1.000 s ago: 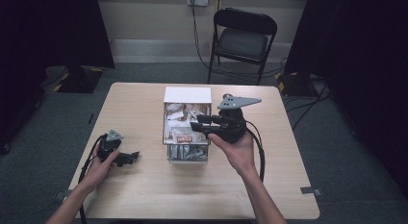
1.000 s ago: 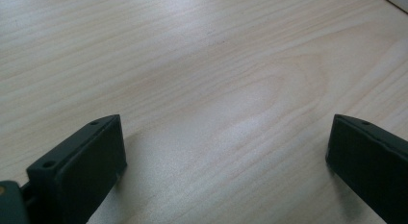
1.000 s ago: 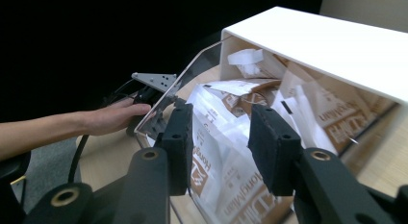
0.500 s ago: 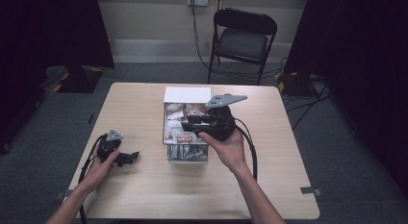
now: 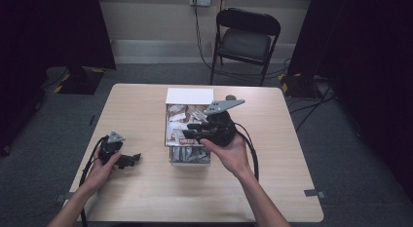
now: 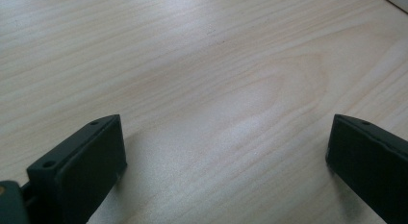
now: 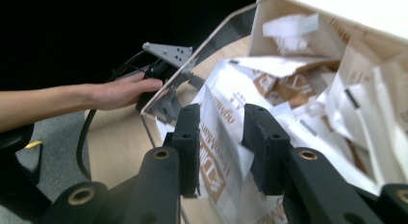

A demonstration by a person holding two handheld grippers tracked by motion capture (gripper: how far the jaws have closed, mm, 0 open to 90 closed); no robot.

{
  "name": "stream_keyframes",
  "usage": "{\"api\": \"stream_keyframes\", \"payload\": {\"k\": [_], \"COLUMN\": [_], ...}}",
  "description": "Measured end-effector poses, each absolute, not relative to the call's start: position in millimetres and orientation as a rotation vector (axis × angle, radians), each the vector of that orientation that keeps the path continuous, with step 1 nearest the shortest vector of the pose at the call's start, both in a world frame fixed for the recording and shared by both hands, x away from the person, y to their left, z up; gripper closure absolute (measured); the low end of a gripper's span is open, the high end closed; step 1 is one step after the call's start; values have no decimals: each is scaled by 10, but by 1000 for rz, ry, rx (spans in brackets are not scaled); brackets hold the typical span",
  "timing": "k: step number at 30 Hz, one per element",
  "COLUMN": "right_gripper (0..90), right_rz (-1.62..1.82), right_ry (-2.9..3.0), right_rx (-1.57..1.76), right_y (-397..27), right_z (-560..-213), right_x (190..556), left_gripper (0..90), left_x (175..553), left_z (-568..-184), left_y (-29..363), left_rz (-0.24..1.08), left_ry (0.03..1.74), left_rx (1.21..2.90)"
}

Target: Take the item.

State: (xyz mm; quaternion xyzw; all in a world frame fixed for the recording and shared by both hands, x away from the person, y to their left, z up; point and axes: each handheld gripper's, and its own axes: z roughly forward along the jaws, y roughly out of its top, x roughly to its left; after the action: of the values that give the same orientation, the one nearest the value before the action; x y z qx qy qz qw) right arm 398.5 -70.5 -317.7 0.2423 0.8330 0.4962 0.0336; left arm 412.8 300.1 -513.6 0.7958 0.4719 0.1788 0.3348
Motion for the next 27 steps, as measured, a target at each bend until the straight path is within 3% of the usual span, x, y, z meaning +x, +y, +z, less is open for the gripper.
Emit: {"api": "stream_keyframes", "payload": {"k": [17,27], "right_gripper": [856,895], "right_rz": [1528,1549], "right_ry": [2587,2585], "right_rx": [728,738], "right_y": [-705,-728], "right_z": [-3257,-3257], "right_x": [3958,3963], "left_gripper": [0,0], "left_x": [4128,4129], "left_z": [-5137,-5137], "left_y": [3001,3001], "left_rz": [466,466], "left_ry": [1231,1230], "left_rx": [2076,2076]}}
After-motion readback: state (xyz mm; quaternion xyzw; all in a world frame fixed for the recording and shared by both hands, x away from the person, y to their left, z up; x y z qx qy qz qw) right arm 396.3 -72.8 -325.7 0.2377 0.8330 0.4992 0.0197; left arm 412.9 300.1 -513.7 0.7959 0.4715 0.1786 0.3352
